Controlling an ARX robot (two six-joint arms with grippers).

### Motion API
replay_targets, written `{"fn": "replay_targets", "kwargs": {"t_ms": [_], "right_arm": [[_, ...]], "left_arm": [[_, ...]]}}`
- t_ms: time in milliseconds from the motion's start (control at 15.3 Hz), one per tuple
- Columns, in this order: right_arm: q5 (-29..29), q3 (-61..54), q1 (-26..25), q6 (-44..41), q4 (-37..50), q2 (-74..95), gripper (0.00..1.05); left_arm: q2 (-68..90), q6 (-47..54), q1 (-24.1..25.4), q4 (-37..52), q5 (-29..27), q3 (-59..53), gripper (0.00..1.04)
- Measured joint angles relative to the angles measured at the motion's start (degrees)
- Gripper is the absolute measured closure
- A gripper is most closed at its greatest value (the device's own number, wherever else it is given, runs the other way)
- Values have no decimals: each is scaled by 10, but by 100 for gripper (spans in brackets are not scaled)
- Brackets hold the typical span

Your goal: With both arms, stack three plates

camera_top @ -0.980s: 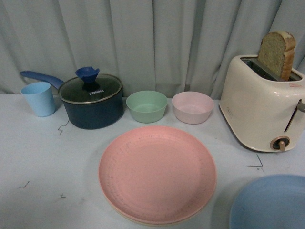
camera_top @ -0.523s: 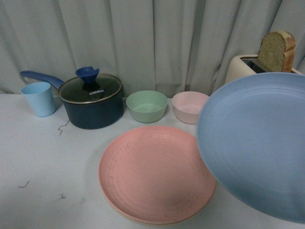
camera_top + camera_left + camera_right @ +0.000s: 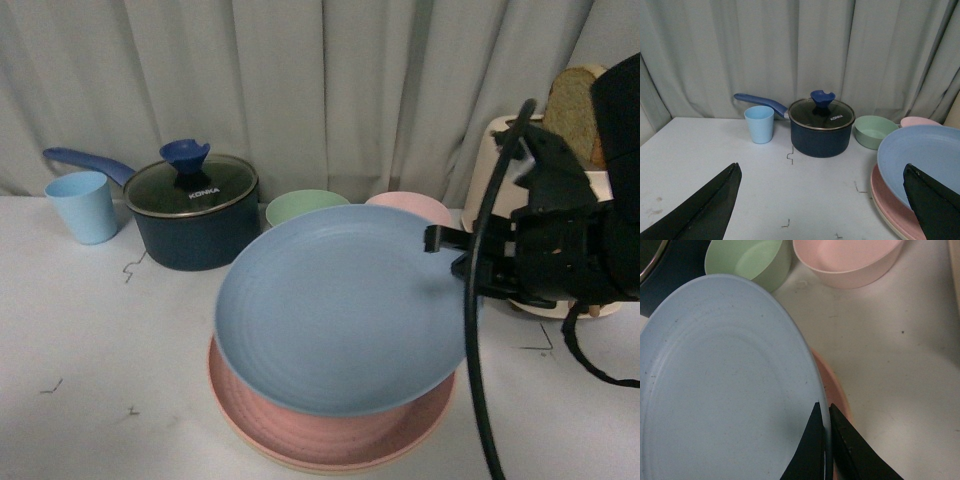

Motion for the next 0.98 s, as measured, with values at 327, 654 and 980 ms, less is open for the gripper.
{"fn": "replay_targets", "kwargs": {"t_ms": [327, 654, 980], "right_arm": [[14, 48, 21, 29, -25, 53, 102], [15, 56, 27, 39, -54, 62, 102], [14, 53, 27, 32, -75, 62, 102]], "left_arm": [[0, 0, 0, 0, 0, 0, 7], [0, 0, 0, 0, 0, 0, 7], [0, 0, 0, 0, 0, 0, 7]]}}
